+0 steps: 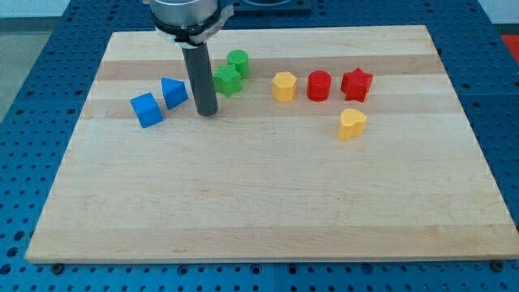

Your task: Nudge the green star up a bit

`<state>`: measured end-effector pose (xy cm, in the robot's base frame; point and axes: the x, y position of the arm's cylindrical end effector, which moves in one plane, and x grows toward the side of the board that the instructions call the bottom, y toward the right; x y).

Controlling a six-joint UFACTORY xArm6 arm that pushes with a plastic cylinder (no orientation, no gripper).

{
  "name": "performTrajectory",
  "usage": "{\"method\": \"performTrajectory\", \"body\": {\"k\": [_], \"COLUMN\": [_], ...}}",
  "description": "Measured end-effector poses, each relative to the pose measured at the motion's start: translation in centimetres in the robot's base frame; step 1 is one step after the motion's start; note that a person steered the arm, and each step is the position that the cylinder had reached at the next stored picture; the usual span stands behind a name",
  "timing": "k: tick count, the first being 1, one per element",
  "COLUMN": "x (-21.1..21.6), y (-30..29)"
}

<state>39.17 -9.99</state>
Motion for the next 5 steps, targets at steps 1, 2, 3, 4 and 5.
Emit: {"method": "performTrajectory", "body": {"k": [1, 2, 3, 4, 5], "x": [-0.1, -0.4, -1.9, -3.8, -5.7], "y": [-0.1, -0.8, -0.8, -0.8, -1.2]}}
